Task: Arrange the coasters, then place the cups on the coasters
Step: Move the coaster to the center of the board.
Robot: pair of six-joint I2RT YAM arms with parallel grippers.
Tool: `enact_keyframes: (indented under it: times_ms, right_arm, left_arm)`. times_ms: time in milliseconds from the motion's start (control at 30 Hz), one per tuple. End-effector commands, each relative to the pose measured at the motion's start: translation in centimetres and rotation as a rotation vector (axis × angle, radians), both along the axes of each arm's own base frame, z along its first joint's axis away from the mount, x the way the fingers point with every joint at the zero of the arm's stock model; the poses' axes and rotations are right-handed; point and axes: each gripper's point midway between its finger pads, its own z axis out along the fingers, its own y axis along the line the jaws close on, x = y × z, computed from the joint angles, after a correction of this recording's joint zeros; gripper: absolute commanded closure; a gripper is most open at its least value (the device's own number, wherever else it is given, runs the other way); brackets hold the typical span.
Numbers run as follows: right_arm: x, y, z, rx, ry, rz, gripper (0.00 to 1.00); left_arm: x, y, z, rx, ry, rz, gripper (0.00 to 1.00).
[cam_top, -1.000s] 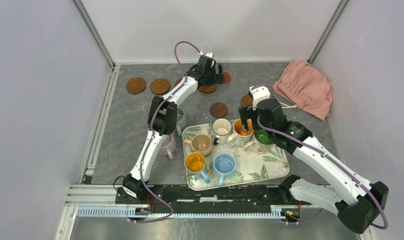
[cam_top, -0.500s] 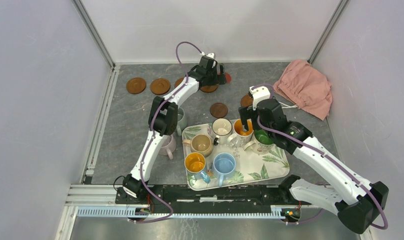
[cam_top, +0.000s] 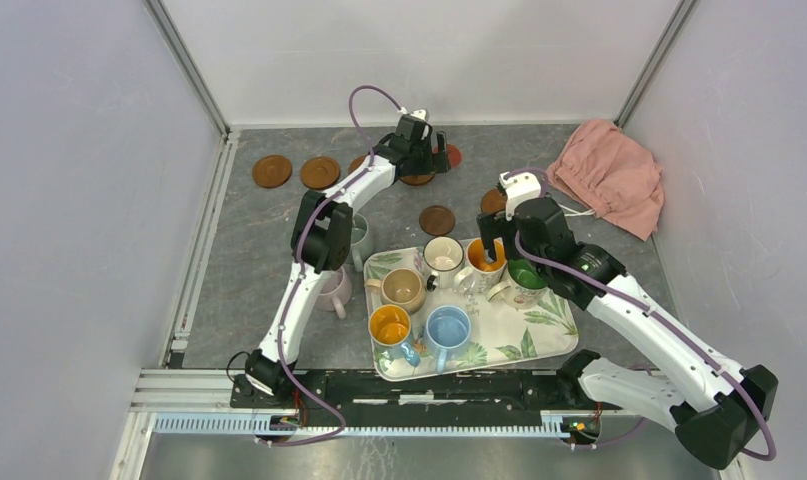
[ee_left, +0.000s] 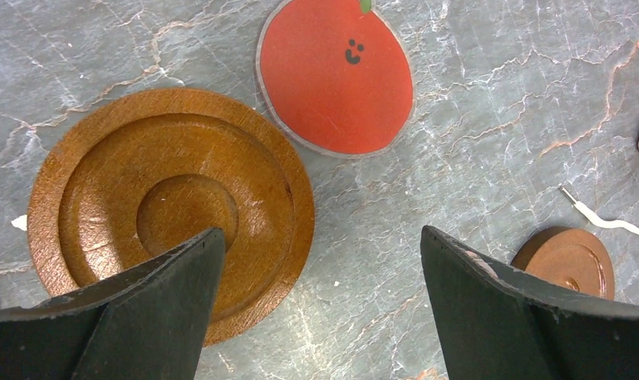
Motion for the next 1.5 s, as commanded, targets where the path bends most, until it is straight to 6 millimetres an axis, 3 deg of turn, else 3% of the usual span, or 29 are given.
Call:
enact_keyframes:
  times_ms: [0,533,767,967,1167,1300,1467]
  right_arm:
    - [0.3,0.2,1.6,0.042,-0.049,-0.002,0.02]
    - [0.0,0.0,1.7,0.049,-0.052,-0.005,0.02]
    - [0.1,0.1,1.8,0.051,-0.055,0.0,0.02]
    - [0.5,0.1,2.5,0.047,-0.072,-0.004,0.02]
    - [1.3,0.7,3.2,0.058,-0.089,-0.002,0.02]
    - [2.3,1.1,4.2,0.067,-0.114,-0.016,0.02]
    - [5.0,2.4,6.3,0.088,-0.159,-0.057,0.02]
  left_arm:
    - [-1.5,-0.7,1.2,-0.011,0.026,-0.018,0.0]
    - [-2.5,-0.9,1.1,0.005,0.037,-0.021,0.0]
    - [-1.8,-0.4,1.9,0.026,0.002,-0.011,0.0]
    - [0.8,0.4,5.2,0.008,-0.082,0.011,0.0]
    - [2.9,1.9,10.2,-0.028,-0.185,0.036,0.0]
    - [2.3,1.9,12.0,-0.05,-0.187,0.033,0.0]
    - [-0.8,3.0,14.2,-0.063,-0.162,0.047,0.0]
